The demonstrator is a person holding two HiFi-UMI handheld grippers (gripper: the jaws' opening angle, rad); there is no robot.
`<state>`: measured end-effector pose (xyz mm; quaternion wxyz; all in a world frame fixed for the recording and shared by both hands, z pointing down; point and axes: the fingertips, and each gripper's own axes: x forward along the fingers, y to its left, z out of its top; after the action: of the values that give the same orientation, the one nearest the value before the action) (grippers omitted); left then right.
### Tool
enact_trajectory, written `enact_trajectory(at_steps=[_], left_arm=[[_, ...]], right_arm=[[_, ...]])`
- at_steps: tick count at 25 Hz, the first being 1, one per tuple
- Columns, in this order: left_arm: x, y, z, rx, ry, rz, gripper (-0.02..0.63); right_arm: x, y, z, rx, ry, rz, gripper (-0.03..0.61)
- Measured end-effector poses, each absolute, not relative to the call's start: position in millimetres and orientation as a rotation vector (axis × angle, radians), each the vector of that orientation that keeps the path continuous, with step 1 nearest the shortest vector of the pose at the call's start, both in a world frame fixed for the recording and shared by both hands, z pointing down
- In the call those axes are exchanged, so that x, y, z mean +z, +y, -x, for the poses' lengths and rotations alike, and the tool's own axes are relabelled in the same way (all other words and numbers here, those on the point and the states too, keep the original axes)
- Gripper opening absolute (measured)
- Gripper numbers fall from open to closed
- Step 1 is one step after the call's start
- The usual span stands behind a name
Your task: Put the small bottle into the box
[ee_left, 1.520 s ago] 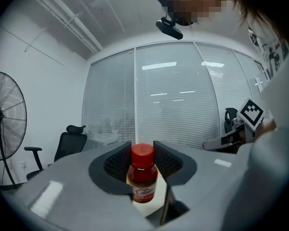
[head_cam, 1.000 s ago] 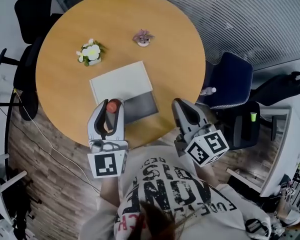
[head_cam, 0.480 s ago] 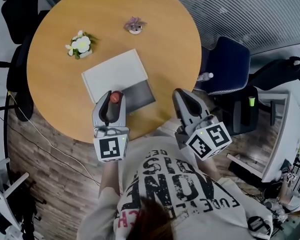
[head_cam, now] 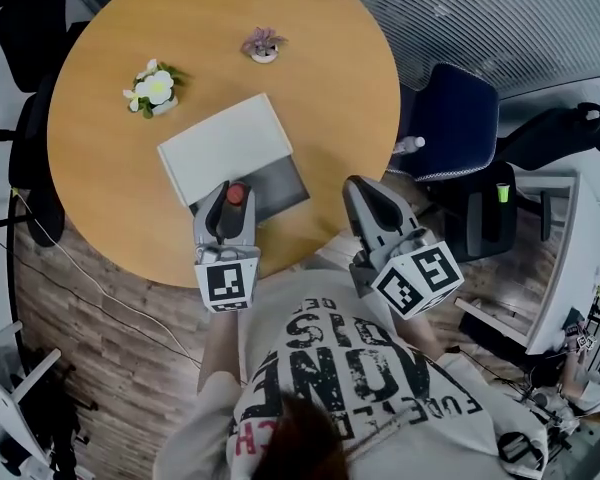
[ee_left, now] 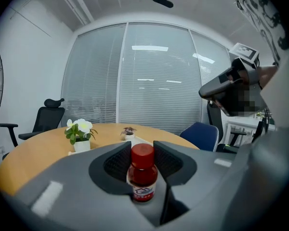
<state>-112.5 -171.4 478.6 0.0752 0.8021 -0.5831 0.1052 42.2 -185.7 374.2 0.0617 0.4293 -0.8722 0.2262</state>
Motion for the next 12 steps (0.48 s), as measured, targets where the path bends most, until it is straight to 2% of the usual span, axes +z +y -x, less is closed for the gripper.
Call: enact_trajectory(at_steps=[12], left_arm=[[521.0, -169.5, 107.9, 0.41, -1.673, -2.388, 0.149]], right_arm=[[377.6, -184.2, -37.5, 0.689, -2.629, -1.302, 0.015]])
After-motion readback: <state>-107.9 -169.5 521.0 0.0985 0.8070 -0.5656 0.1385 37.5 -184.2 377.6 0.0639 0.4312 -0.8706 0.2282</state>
